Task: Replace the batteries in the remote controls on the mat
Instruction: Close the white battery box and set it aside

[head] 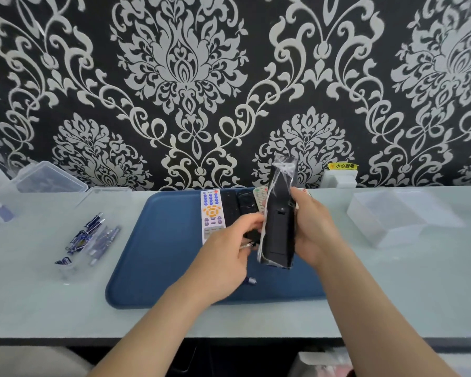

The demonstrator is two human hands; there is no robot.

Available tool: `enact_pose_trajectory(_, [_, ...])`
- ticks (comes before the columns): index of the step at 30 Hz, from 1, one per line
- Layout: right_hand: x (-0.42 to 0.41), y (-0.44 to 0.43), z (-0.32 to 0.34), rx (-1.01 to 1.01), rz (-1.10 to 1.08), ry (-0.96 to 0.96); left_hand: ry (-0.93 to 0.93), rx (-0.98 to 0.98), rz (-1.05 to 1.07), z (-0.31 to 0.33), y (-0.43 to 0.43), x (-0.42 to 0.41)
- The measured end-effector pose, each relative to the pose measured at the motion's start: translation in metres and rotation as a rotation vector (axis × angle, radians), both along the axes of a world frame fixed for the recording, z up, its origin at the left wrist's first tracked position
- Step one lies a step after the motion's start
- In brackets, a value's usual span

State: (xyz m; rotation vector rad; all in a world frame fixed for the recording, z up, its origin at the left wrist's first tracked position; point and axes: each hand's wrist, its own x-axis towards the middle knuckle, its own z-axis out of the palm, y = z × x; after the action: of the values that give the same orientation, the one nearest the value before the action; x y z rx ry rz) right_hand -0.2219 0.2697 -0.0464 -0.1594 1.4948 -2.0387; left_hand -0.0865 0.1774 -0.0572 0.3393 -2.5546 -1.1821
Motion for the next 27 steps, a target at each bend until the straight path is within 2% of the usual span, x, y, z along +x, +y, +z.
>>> enact_pose_trajectory(5, [-0.013, 0.009, 0.002, -0.159, 0.076, -0.133, -0.128, -0.007, -0.043, -0.014, -0.002, 0.003])
enact_pose_trajectory(7, [-0.014, 0.010, 0.003, -0.218, 0.124, -0.119, -0.106, 0.011, -0.039, -0.015, -0.004, 0.004])
enact_pose_trajectory(11, [-0.008, 0.004, 0.001, -0.203, 0.224, -0.044, 0.244, 0.003, 0.153, 0.006, -0.008, 0.000])
enact_pose_trajectory(13, [-0.003, -0.001, 0.000, -0.209, 0.263, -0.021, 0.362, -0.048, 0.152, 0.019, -0.004, -0.004])
enact_pose_trajectory(17, [0.007, -0.010, -0.003, -0.242, 0.327, -0.011, 0.310, -0.270, 0.100, 0.019, -0.002, -0.011])
enact_pose_trajectory(20, [0.008, -0.011, -0.002, -0.249, 0.340, 0.005, 0.299, -0.336, 0.124, 0.021, -0.005, -0.013])
enact_pose_trajectory(27, [0.012, -0.018, -0.007, -0.142, 0.292, 0.098, 0.219, -0.129, 0.102, 0.029, -0.009, -0.017])
